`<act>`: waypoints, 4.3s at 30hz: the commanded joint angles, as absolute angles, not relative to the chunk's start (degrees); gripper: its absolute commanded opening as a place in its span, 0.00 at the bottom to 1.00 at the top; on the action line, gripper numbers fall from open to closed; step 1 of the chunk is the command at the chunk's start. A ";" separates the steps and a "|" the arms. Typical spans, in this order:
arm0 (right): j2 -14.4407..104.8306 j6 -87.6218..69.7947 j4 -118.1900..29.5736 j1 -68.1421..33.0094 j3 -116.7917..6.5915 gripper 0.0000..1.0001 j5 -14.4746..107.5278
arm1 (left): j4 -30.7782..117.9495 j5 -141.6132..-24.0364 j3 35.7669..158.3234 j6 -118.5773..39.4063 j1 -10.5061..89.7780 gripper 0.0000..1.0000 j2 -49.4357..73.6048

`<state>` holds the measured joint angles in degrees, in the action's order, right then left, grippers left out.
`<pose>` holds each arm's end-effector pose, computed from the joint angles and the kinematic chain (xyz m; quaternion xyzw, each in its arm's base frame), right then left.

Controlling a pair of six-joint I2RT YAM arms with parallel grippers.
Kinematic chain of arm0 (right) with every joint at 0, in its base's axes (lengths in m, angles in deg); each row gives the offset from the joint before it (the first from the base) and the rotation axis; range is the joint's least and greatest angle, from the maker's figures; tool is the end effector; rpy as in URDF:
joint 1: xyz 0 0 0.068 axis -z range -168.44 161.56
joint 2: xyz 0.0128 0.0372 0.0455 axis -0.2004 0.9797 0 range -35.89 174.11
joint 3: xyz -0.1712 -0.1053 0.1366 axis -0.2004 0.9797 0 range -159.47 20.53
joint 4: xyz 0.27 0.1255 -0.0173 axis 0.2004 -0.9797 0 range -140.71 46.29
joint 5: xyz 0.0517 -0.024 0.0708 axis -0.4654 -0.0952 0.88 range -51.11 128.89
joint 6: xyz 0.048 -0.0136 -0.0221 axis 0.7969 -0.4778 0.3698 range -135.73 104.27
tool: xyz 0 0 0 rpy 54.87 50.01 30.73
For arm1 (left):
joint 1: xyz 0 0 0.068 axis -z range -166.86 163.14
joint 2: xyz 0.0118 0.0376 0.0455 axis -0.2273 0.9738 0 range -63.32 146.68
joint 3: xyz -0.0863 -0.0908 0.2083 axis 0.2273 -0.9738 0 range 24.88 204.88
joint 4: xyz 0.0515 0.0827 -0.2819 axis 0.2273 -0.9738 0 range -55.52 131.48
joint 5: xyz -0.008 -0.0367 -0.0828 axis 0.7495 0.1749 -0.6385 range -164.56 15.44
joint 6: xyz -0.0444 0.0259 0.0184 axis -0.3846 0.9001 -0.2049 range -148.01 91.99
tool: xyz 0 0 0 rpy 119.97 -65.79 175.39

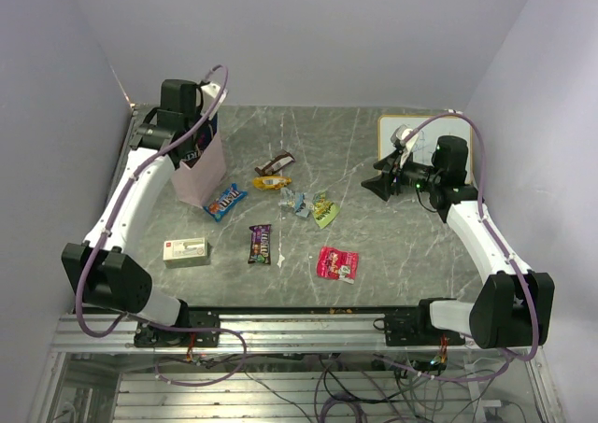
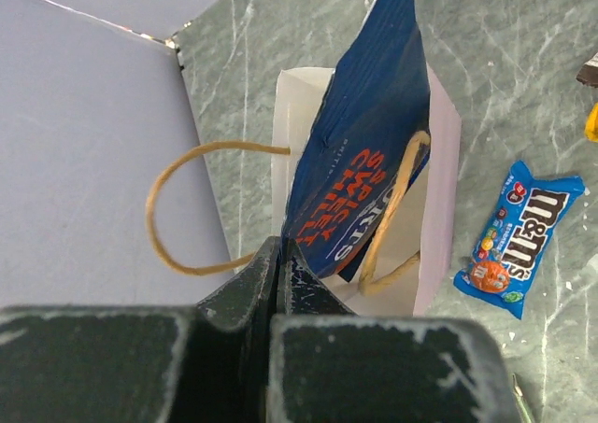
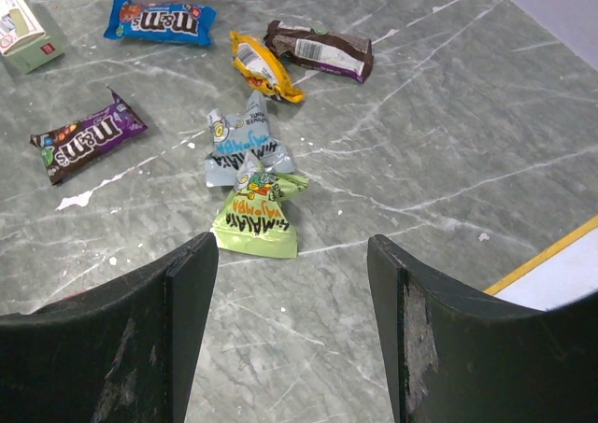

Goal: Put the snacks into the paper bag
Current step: Place the snack in the paper bag, then pick up the snack from the center of the board.

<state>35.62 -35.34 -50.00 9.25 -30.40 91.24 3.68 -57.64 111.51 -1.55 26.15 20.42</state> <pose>0.3174 0.0418 0.2475 -0.3721 0.7067 0.3009 0.5210 0.3576 -0.0716 0.3571 0.2320 0.8485 0.1831 0.4390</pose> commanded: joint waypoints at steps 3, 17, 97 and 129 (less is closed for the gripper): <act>35.02 -36.09 -49.07 9.64 -29.71 0.65 91.97 | 3.92 -65.00 110.32 -3.72 23.73 0.07 21.56; 35.22 -36.34 -49.25 9.65 -29.74 0.65 91.81 | 3.16 -67.15 108.22 -4.74 22.55 0.10 23.02; 75.50 -46.22 -67.08 -9.84 -49.73 0.67 72.56 | 1.23 -106.53 84.99 2.23 22.10 0.95 -12.12; 64.17 -49.95 -68.73 -9.27 -45.94 0.00 76.50 | 5.51 -109.00 85.92 -0.41 23.16 0.89 -9.76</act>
